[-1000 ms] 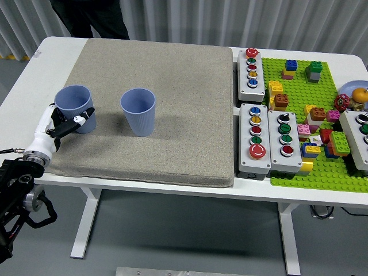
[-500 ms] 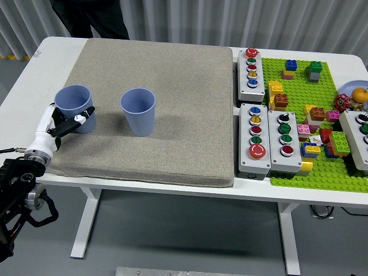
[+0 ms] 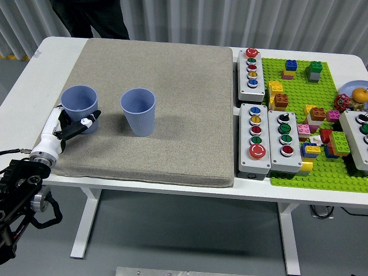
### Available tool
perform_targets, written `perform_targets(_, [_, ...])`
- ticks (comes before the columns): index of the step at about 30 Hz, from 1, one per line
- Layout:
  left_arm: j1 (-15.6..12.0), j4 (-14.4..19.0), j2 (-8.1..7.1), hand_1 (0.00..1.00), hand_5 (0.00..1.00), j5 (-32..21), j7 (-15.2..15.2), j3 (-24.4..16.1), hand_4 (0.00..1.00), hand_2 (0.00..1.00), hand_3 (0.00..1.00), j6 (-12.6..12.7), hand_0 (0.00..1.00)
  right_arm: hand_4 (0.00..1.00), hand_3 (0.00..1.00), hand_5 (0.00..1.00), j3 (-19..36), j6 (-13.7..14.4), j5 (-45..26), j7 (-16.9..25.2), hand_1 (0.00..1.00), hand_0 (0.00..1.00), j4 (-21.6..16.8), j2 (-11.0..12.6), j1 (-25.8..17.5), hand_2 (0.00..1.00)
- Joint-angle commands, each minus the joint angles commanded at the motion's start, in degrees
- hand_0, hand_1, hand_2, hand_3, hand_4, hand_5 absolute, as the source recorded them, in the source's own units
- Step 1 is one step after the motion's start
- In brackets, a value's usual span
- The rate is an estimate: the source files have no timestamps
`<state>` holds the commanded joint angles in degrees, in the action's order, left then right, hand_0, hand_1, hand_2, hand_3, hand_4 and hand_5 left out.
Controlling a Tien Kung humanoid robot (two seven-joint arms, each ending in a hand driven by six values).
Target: Pick cup pour cup place
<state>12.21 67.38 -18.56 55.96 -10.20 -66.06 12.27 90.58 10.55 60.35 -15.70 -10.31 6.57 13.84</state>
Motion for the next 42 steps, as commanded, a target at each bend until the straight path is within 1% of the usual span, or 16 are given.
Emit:
perform_targets(1, [0.0, 0.0, 0.04, 0.638, 0.207, -0.1, -0.1, 0.1, 0.78, 0.772, 0.777, 0.6, 0.603, 0.002, 0.585, 0.06, 0.0, 0.0, 0.0, 0.0, 0.651, 0.711, 0.0, 0.0, 0.0, 0.621])
perform_targets(3, [0.0, 0.0, 0.25, 0.638, 0.207, -1.1, -0.7, 0.5, 0.78, 0.772, 0.777, 3.8, 0.603, 0.002, 0.585, 0.06, 0.0, 0.0, 0.0, 0.0, 0.651, 0.711, 0.0, 0.0, 0.0, 0.621])
perform_targets(5, [-0.1, 0.1, 0.34, 0.638, 0.207, -1.9, -1.3, 0.7, 0.78, 0.772, 0.777, 6.0, 0.603, 0.002, 0.585, 0.06, -0.1, 0.0, 0.0, 0.0, 0.651, 0.711, 0.0, 0.0, -0.1, 0.621])
perform_targets(6, [-0.2, 0.2, 0.39, 0.638, 0.207, -2.6, -1.7, 0.9, 0.78, 0.772, 0.777, 7.5, 0.603, 0.002, 0.585, 0.06, -0.1, 0.0, 0.0, 0.0, 0.651, 0.711, 0.0, 0.0, -0.1, 0.621])
perform_targets(7, [-0.3, 0.4, 0.49, 0.539, 0.089, -3.6, -2.6, 1.0, 0.604, 0.591, 0.577, 9.2, 0.493, 0.002, 0.585, 0.059, -0.1, -0.1, 0.1, 0.0, 0.651, 0.711, 0.0, 0.0, -0.1, 0.621])
perform_targets(9, [-0.7, 0.9, 0.67, 0.539, 0.089, -4.8, -3.9, 1.2, 0.604, 0.591, 0.577, 12.0, 0.493, 0.002, 0.585, 0.059, 0.0, -0.1, 0.3, -0.1, 0.651, 0.711, 0.0, 0.0, -0.2, 0.621])
perform_targets(11, [-1.1, 1.6, 0.91, 0.539, 0.089, -5.3, -4.7, 1.1, 0.604, 0.591, 0.577, 13.1, 0.493, 0.002, 0.585, 0.059, 0.1, -0.1, 0.4, -0.1, 0.651, 0.711, 0.0, 0.0, -0.3, 0.621])
perform_targets(16, [-2.0, 3.1, 1.33, 0.538, 0.089, -3.8, -4.6, 1.0, 0.612, 0.588, 0.576, 13.3, 0.492, 0.002, 0.585, 0.059, 0.3, -0.2, 1.0, -0.2, 0.651, 0.711, 0.0, 0.0, -0.5, 0.621])
perform_targets(22, [-2.6, 5.2, 1.65, 0.54, 0.097, -1.9, -4.1, 0.9, 0.623, 0.589, 0.578, 12.9, 0.494, 0.002, 0.585, 0.058, 0.3, -0.3, 1.1, -0.3, 0.651, 0.711, 0.0, 0.0, -0.4, 0.621])
perform_targets(24, [-2.5, 5.2, 1.54, 0.54, 0.097, -1.5, -4.0, 1.1, 0.623, 0.589, 0.578, 12.4, 0.494, 0.002, 0.585, 0.058, 0.2, -0.3, 1.0, -0.2, 0.651, 0.711, 0.0, 0.0, -0.4, 0.621])
perform_targets(25, [-2.4, 5.1, 1.51, 0.559, 0.101, -1.5, -4.0, 1.1, 0.636, 0.618, 0.588, 12.3, 0.557, 0.002, 0.585, 0.057, 0.2, -0.3, 1.0, -0.2, 0.651, 0.711, 0.0, 0.1, -0.4, 0.621])
perform_targets(30, [-2.5, 4.5, 1.47, 0.559, 0.101, -2.1, -4.5, 1.0, 0.636, 0.618, 0.588, 12.2, 0.557, 0.002, 0.585, 0.057, 0.1, -0.2, 0.7, -0.2, 0.651, 0.711, 0.0, 0.1, -0.4, 0.621])
perform_targets(36, [-3.0, 5.6, 1.03, 0.555, 0.107, -0.5, -4.0, 0.8, 0.644, 0.617, 0.59, 12.4, 0.559, 0.002, 0.584, 0.052, 0.3, -0.2, 0.9, -0.2, 0.651, 0.711, 0.0, 0.1, -0.4, 0.621])
perform_targets(37, [-3.2, 6.5, 0.73, 0.555, 0.107, 0.9, -3.6, 0.7, 0.644, 0.617, 0.59, 12.8, 0.559, 0.002, 0.584, 0.052, 0.4, -0.2, 1.0, -0.2, 0.651, 0.711, 0.0, 0.1, -0.3, 0.621])
perform_targets(38, [-3.3, 7.0, 0.56, 0.55, 0.124, 1.5, -3.5, 0.6, 0.656, 0.61, 0.59, 12.9, 0.54, 0.002, 0.583, 0.051, 0.4, -0.2, 1.0, -0.2, 0.651, 0.711, 0.0, 0.1, -0.3, 0.621])
perform_targets(42, [-3.9, 9.3, 0.02, 0.55, 0.124, 3.3, -3.3, 0.5, 0.656, 0.61, 0.59, 13.3, 0.54, 0.002, 0.583, 0.051, 0.4, -0.2, 0.9, -0.1, 0.651, 0.711, 0.0, 0.1, -0.2, 0.621])
